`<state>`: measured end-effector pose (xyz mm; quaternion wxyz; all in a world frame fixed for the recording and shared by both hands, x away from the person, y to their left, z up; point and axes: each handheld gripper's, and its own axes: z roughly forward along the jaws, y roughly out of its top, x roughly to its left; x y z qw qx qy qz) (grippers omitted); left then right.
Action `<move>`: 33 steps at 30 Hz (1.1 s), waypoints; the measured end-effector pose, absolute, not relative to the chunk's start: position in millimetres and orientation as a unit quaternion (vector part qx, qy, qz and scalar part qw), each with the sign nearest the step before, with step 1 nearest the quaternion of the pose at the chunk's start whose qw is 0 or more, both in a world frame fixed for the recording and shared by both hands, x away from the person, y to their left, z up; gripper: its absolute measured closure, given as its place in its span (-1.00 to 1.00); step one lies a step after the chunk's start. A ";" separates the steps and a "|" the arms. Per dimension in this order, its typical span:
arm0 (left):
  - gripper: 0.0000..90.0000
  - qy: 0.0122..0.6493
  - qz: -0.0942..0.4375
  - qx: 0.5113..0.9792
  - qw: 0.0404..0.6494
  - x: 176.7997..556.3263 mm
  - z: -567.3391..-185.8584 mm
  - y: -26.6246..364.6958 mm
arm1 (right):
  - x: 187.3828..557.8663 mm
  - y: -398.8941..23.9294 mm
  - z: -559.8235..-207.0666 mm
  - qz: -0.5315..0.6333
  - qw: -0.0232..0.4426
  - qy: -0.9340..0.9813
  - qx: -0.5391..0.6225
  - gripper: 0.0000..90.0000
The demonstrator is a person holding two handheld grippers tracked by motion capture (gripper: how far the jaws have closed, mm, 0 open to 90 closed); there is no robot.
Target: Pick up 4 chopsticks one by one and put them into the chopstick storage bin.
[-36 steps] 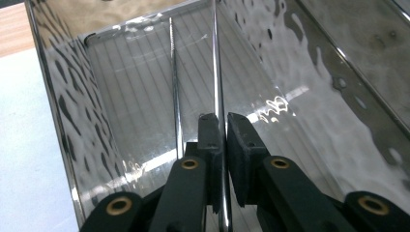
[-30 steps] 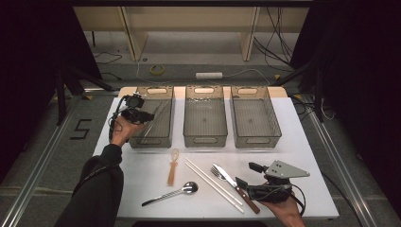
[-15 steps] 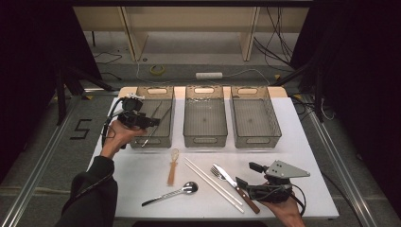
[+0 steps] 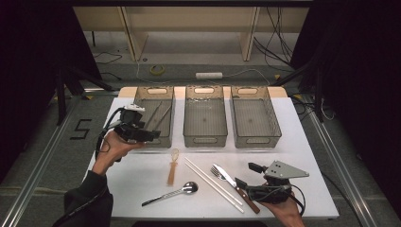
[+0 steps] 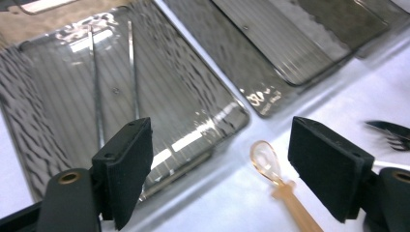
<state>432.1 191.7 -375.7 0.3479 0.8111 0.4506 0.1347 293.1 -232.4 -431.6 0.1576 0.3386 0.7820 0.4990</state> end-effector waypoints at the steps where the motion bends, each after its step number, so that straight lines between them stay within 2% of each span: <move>1: -0.48 0.446 0.133 0.815 0.345 429.3 -375.9 190.1 | 293.1 -232.3 -431.6 0.499 0.158 0.782 0.338 -0.37; 23: -0.54 0.387 0.094 0.860 0.319 370.2 -406.5 162.7 | 293.8 -232.1 -432.5 0.496 0.149 0.786 0.337 -0.37; 33: -0.54 0.372 0.086 0.871 0.309 355.5 -417.1 158.3 | 294.3 -230.7 -433.1 0.491 0.144 0.790 0.336 -0.36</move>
